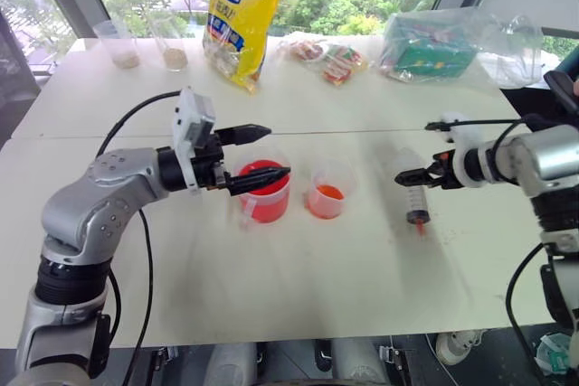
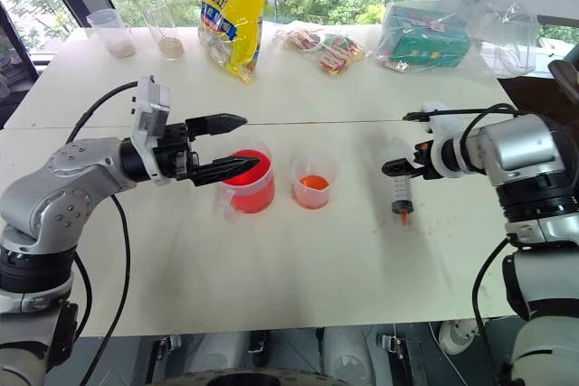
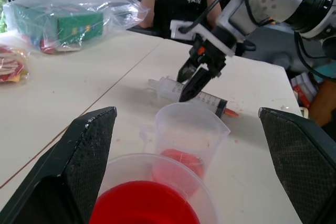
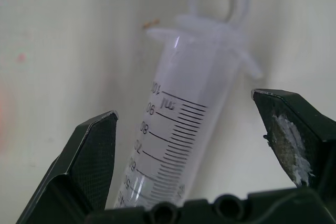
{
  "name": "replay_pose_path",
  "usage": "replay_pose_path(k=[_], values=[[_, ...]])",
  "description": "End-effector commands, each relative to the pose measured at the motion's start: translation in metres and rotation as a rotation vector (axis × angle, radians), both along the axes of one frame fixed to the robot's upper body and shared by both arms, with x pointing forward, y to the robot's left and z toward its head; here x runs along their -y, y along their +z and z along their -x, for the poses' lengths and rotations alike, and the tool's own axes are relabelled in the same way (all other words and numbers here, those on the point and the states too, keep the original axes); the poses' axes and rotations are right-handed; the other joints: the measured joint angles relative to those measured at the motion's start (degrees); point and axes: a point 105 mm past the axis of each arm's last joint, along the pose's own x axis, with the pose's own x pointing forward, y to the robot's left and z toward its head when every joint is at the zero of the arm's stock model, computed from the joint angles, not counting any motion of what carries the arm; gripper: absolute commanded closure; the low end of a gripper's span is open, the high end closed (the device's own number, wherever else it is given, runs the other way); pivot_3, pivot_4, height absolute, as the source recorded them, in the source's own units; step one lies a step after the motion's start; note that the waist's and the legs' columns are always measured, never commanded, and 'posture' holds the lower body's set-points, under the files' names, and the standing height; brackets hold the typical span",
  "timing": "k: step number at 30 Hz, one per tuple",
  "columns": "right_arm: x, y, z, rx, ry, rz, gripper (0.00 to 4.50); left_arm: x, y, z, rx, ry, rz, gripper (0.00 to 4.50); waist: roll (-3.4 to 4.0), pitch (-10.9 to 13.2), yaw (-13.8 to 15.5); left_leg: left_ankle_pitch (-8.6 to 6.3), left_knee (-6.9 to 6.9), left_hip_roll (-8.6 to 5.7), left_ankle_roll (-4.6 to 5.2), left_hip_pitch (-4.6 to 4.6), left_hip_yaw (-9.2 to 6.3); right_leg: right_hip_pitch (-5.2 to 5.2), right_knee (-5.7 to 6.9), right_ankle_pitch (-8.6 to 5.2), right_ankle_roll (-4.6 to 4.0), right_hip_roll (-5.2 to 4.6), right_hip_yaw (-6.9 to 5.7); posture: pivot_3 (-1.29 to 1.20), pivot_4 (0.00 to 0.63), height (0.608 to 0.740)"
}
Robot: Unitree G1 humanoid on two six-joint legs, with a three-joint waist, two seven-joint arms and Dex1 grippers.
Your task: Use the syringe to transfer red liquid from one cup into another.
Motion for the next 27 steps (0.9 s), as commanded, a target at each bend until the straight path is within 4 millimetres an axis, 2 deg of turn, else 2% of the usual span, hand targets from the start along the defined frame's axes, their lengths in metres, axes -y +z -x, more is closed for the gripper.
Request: replay_pose_path(k=[1,2,5,9,10,14,16,19,23,25,27], values=[[-0.004,0.004,-0.008,0.022,0.036,0.023,0.04,-0.003,0.011,0.007,0.063,0.022,0.013,0.00,-0.01,0.00,-0.04,0.00,0.01,0.00,0.00,0.00,0.00,0.00,0.01,0.00,0.00,0.00,0.00,0.00,0.150,0.740],[-0.005,0.001,-0.008,0.013,0.044,0.026,0.04,-0.004,0.010,0.008,0.062,0.027,0.012,0.00,-0.01,-0.01,-0.06,0.00,0.01,0.00,0.00,0.00,0.00,0.00,0.00,0.00,0.00,0.00,0.00,0.00,0.150,0.740],[-0.009,-0.003,-0.009,-0.001,0.063,0.032,0.84,-0.005,0.009,0.009,0.060,0.037,0.014,0.00,-0.01,-0.01,-0.23,0.00,0.01,0.00,-0.01,0.04,0.00,0.03,0.02,0.00,0.00,0.00,0.00,0.00,0.150,0.740],[-0.015,-0.005,-0.008,-0.012,0.085,0.025,2.79,-0.009,0.010,0.007,0.062,0.049,0.014,0.00,-0.02,-0.02,-0.53,0.01,0.01,0.02,-0.02,0.06,-0.01,0.03,0.06,0.00,0.00,0.03,-0.01,0.00,0.150,0.740],[-0.016,-0.005,-0.007,-0.014,0.087,0.020,3.12,-0.010,0.010,0.007,0.063,0.050,0.014,0.00,-0.02,-0.02,-0.61,0.01,0.01,0.02,-0.02,0.07,-0.01,0.03,0.07,0.00,0.00,0.03,-0.01,0.00,0.150,0.740],[-0.019,0.007,-0.005,0.014,0.094,0.004,3.12,-0.015,0.018,0.004,0.084,0.063,0.010,0.00,-0.02,-0.02,-1.12,0.01,0.01,0.03,-0.02,0.06,-0.03,0.03,0.08,0.01,0.01,0.03,-0.01,0.00,0.150,0.740],[-0.024,0.025,-0.005,0.071,0.097,-0.024,3.12,-0.021,0.022,0.001,0.099,0.079,0.004,0.00,-0.01,-0.02,-1.14,0.01,0.00,0.03,-0.02,0.05,-0.04,0.02,0.09,0.01,0.01,0.03,-0.03,0.00,0.150,0.740],[-0.035,0.062,-0.005,0.208,0.111,-0.092,3.12,-0.026,0.029,-0.004,0.109,0.099,-0.001,0.00,0.05,0.02,-1.20,0.01,0.00,0.03,-0.02,0.02,-0.01,-0.06,0.14,0.01,0.02,0.01,-0.01,0.00,0.150,0.740],[-0.091,0.143,0.011,0.563,0.342,-0.387,3.12,-0.030,0.043,-0.007,0.123,0.078,-0.003,0.00,0.05,0.02,-1.29,0.02,-0.02,0.03,-0.03,0.02,-0.01,-0.08,0.18,0.02,0.02,0.02,-0.02,0.00,0.150,0.740],[-0.106,0.158,0.018,0.647,0.396,-0.450,3.12,-0.036,0.048,-0.010,0.127,0.082,-0.001,0.00,0.05,0.02,-1.20,0.02,-0.02,0.05,-0.04,0.03,-0.06,-0.08,0.23,0.02,0.03,0.05,-0.04,0.00,0.150,0.740],[-0.131,0.169,0.025,0.729,0.465,-0.517,3.12,-0.041,0.055,-0.016,0.140,0.093,-0.002,0.00,0.02,-0.01,-1.21,0.02,-0.02,0.05,-0.04,0.06,-0.08,-0.08,0.37,0.01,0.02,0.03,-0.06,0.00,0.150,0.740]])
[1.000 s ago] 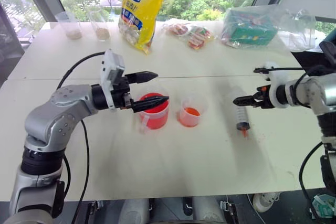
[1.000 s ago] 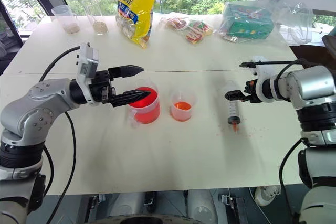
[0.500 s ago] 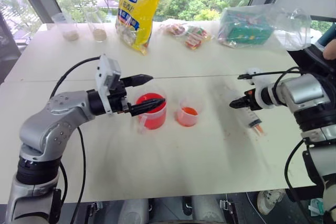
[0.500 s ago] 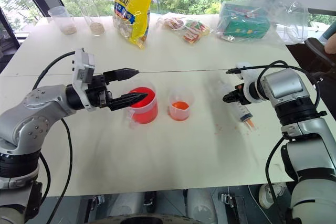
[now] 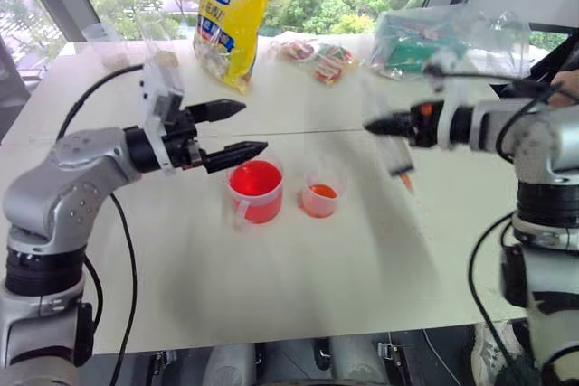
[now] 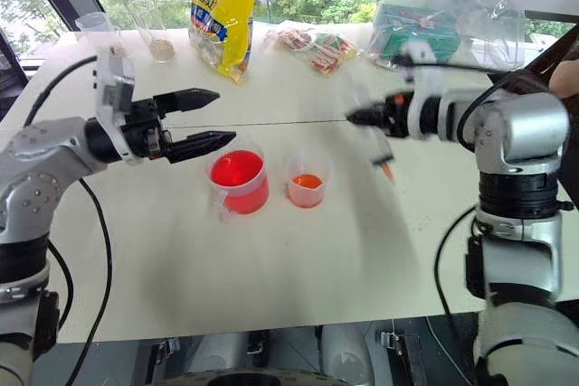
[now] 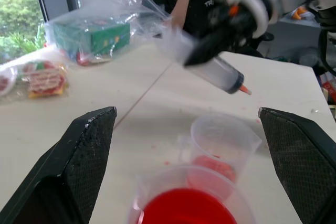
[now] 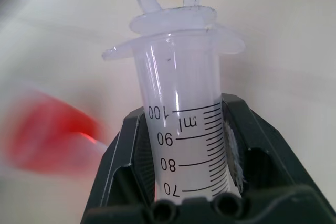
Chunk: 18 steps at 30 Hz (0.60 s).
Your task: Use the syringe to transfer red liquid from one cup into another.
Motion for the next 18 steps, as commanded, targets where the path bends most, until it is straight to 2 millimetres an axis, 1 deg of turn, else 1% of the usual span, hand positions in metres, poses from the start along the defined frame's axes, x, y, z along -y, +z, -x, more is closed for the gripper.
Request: replay_pose_path(k=[1,3,6,8,10,11,13,18], values=[[-0.035,0.037,0.019,0.245,0.126,-0.133,3.12,-0.014,0.021,-0.005,0.060,0.023,0.013,0.00,0.00,0.00,-0.02,0.00,0.00,0.00,0.00,0.00,0.00,0.00,0.02,0.00,0.00,-0.01,0.00,0.00,0.150,0.740],[-0.057,0.049,0.033,0.382,0.224,-0.245,3.12,-0.018,0.024,-0.008,0.071,0.041,-0.001,0.00,0.00,0.00,-0.06,0.01,0.01,-0.03,-0.02,0.00,0.02,-0.03,0.06,0.00,0.00,-0.02,0.00,0.00,0.150,0.740],[-0.081,0.048,0.045,0.432,0.325,-0.341,3.12,-0.026,0.030,-0.010,0.082,0.064,-0.003,0.00,0.02,0.01,0.00,0.02,0.00,-0.02,-0.03,-0.03,0.03,-0.08,0.14,0.00,0.00,-0.03,0.01,0.00,0.150,0.740],[-0.094,0.045,0.050,0.460,0.386,-0.424,3.12,-0.031,0.037,-0.012,0.093,0.081,0.003,0.00,0.00,0.00,0.03,0.02,0.01,-0.07,-0.03,-0.03,0.04,-0.08,0.15,0.00,0.00,-0.09,0.01,0.00,0.150,0.740],[-0.102,0.037,0.052,0.473,0.429,-0.496,3.12,-0.034,0.042,-0.014,0.103,0.095,0.011,0.00,-0.02,-0.01,0.00,0.02,0.01,-0.07,-0.03,-0.02,0.04,-0.08,0.15,0.00,0.00,-0.09,0.01,0.00,0.150,0.740],[-0.105,0.030,0.050,0.472,0.435,-0.506,3.12,-0.034,0.045,-0.014,0.106,0.101,0.011,0.00,-0.02,-0.01,0.01,0.02,0.01,-0.07,-0.03,-0.01,0.03,-0.07,0.16,0.00,0.00,-0.09,0.01,0.00,0.150,0.740],[-0.112,0.015,0.044,0.475,0.438,-0.508,3.12,-0.037,0.049,-0.013,0.109,0.104,0.011,0.00,-0.01,-0.01,-0.12,0.03,0.01,-0.07,-0.04,0.00,0.03,-0.06,0.17,0.00,0.00,-0.09,0.01,0.00,0.150,0.740],[-0.124,-0.015,0.031,0.487,0.434,-0.503,3.12,-0.041,0.056,-0.013,0.115,0.117,0.021,0.00,0.00,0.00,-0.33,0.05,0.01,-0.05,-0.09,0.02,0.02,-0.09,0.23,-0.01,-0.01,-0.06,0.01,0.00,0.150,0.740]])
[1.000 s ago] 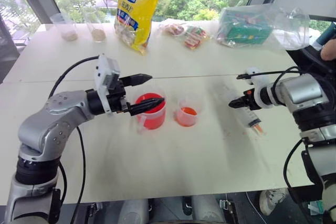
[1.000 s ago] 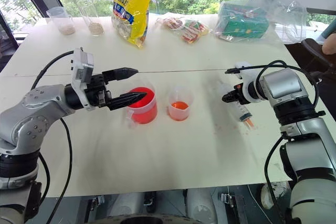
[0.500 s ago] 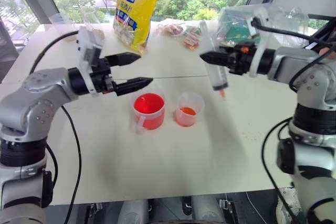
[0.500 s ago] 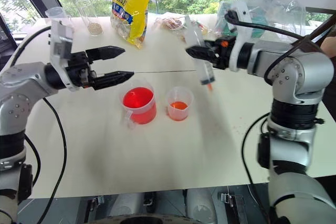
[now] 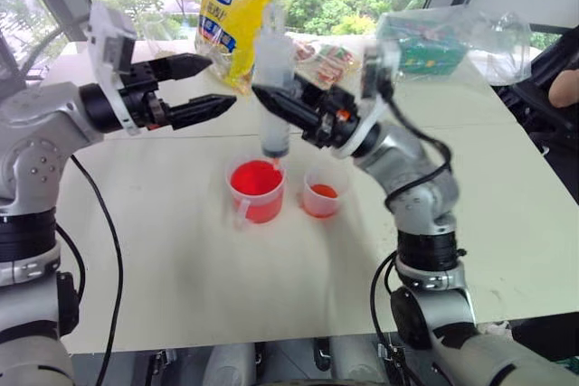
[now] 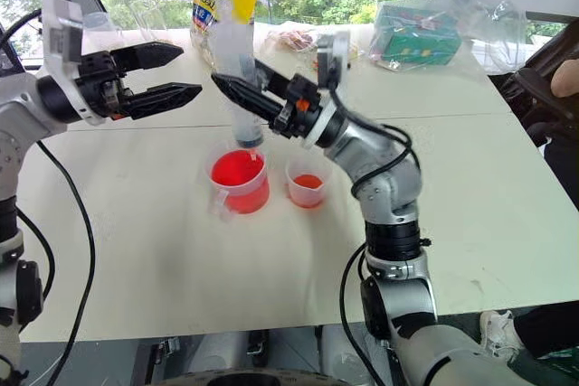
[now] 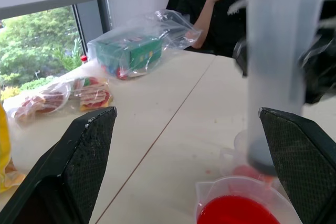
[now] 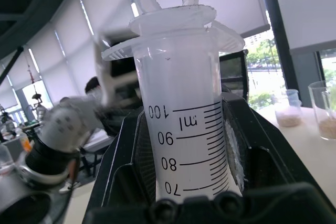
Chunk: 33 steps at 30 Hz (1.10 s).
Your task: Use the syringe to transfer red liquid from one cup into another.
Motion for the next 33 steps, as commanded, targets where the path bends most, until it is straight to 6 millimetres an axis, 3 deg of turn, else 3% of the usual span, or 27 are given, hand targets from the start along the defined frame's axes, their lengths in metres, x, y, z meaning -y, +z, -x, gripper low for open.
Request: replay_pose_path(k=[1,4,11,25,31,33], values=[[-0.008,-0.004,0.000,0.079,0.001,-0.013,3.12,-0.005,0.021,0.006,0.071,0.012,0.010,0.00,0.00,0.00,-0.04,0.01,0.00,0.01,-0.01,0.00,-0.01,-0.01,0.01,0.00,0.00,0.02,0.00,0.00,0.150,0.740],[-0.016,-0.024,-0.003,0.082,-0.012,0.014,3.12,0.001,0.018,0.005,0.064,-0.006,-0.001,0.00,0.00,0.00,-0.05,0.01,0.00,0.01,-0.02,0.00,0.00,-0.01,0.01,0.00,0.00,0.01,0.00,0.00,0.150,0.740],[-0.022,-0.037,0.000,0.097,-0.013,0.043,3.12,0.011,0.000,0.002,0.051,-0.032,-0.066,0.00,0.00,0.00,0.13,0.03,0.00,0.00,-0.05,0.00,0.00,-0.01,0.02,0.00,0.00,-0.01,0.00,0.00,0.150,0.740],[-0.028,-0.046,0.008,0.121,0.008,0.094,3.12,0.024,-0.006,-0.006,0.048,-0.056,-0.040,0.00,0.00,0.00,-0.02,0.06,0.00,0.03,-0.10,0.03,-0.03,0.00,0.06,0.00,-0.01,0.02,0.00,0.00,0.150,0.740],[-0.030,-0.047,0.009,0.124,0.016,0.101,3.12,0.039,-0.014,-0.010,0.026,-0.096,-0.026,0.00,-0.03,-0.02,0.11,0.06,0.01,0.02,-0.10,0.06,-0.03,0.05,0.05,0.00,-0.01,0.00,0.00,0.00,0.150,0.740],[-0.031,-0.047,0.009,0.124,0.016,0.101,3.12,0.042,-0.017,-0.011,0.022,-0.103,-0.026,0.54,-0.03,-0.02,0.10,0.06,0.01,0.02,-0.10,0.07,-0.03,0.05,0.06,0.00,-0.01,0.01,0.00,0.00,0.150,0.740]])
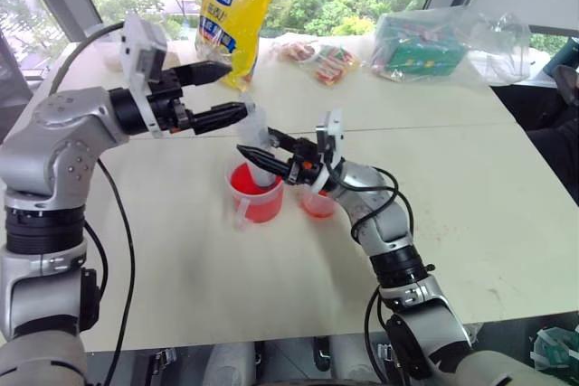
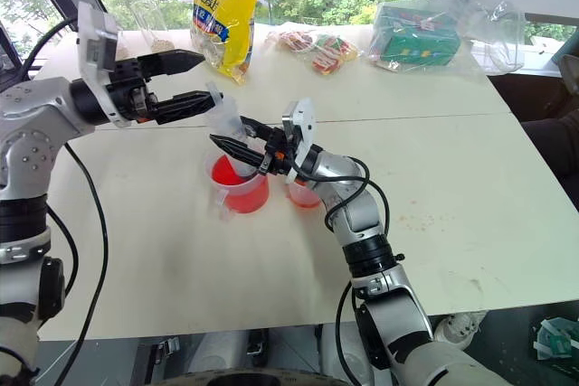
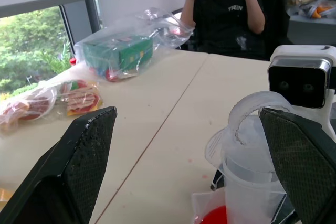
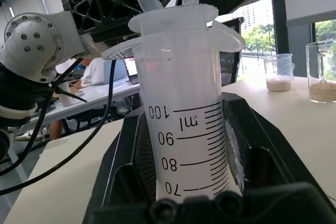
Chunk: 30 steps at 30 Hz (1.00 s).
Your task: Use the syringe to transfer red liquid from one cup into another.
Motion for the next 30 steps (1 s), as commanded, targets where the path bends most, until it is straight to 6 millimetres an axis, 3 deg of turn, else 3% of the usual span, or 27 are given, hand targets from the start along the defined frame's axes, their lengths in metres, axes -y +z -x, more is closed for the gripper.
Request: replay_pose_path(k=[1,8,9,30], values=[[-0.010,0.014,0.012,0.070,0.051,-0.022,3.12,0.015,-0.001,0.001,0.009,-0.041,-0.019,0.82,0.00,0.00,0.00,0.00,0.00,0.00,0.00,0.00,0.00,0.00,0.00,0.00,0.00,0.00,0.00,0.00,0.150,0.740],[-0.010,0.015,0.011,0.071,0.050,-0.021,3.12,0.022,-0.001,0.004,-0.003,-0.089,0.002,4.25,0.00,0.00,-0.12,0.00,0.00,0.01,-0.01,0.01,-0.01,0.00,0.01,0.00,0.00,0.01,0.00,0.00,0.150,0.740],[-0.010,0.014,0.011,0.070,0.051,-0.020,3.12,0.023,0.000,0.004,-0.003,-0.093,0.006,4.44,0.00,0.00,-0.13,0.00,0.00,0.01,-0.01,0.01,-0.01,0.00,0.01,0.00,0.00,0.01,0.00,0.00,0.150,0.740],[-0.018,-0.005,0.013,-0.043,0.108,-0.001,3.12,0.008,0.056,0.003,0.132,-0.043,0.090,4.44,0.01,0.01,-0.07,0.00,0.00,0.00,0.00,-0.01,-0.02,-0.01,-0.01,0.00,0.00,0.01,0.00,0.00,0.150,0.740]])
